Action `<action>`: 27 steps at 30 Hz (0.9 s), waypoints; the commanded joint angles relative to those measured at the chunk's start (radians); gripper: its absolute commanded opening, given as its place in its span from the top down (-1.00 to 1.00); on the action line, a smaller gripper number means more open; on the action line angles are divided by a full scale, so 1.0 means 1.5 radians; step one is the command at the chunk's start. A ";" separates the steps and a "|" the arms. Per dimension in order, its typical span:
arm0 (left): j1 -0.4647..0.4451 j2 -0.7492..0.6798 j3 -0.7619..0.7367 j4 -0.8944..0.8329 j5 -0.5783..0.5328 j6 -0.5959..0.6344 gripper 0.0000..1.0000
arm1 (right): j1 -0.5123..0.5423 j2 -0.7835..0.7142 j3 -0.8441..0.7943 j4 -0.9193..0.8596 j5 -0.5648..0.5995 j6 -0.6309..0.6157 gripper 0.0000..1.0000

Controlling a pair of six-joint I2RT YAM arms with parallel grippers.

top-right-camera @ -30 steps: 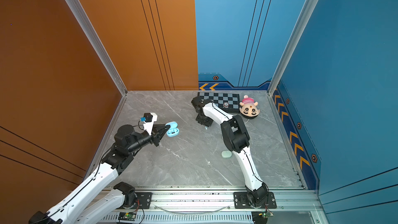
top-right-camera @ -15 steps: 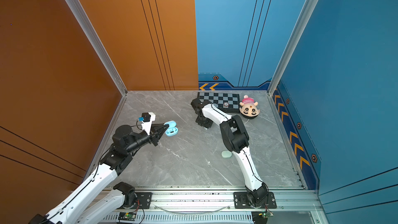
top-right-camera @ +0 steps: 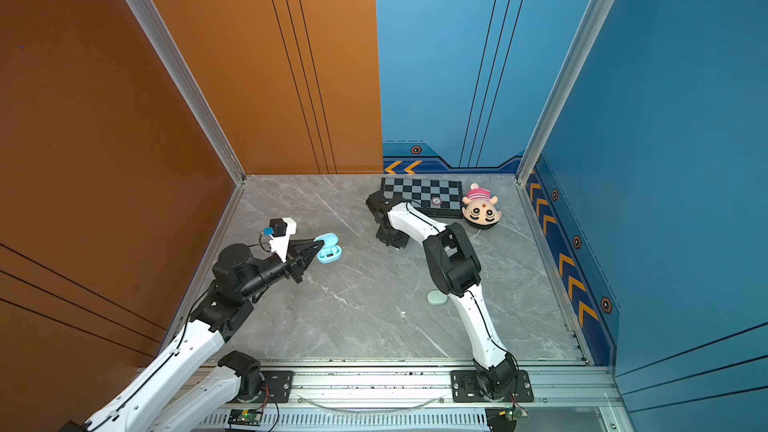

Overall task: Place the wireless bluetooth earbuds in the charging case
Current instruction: 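Close the right gripper on the second light blue earbud, then lift the earbud with the right gripper and carry it to the case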

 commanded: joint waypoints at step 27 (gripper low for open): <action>0.004 0.042 -0.005 0.069 -0.034 -0.048 1.00 | -0.101 -0.257 -0.074 0.026 -0.373 -0.286 0.74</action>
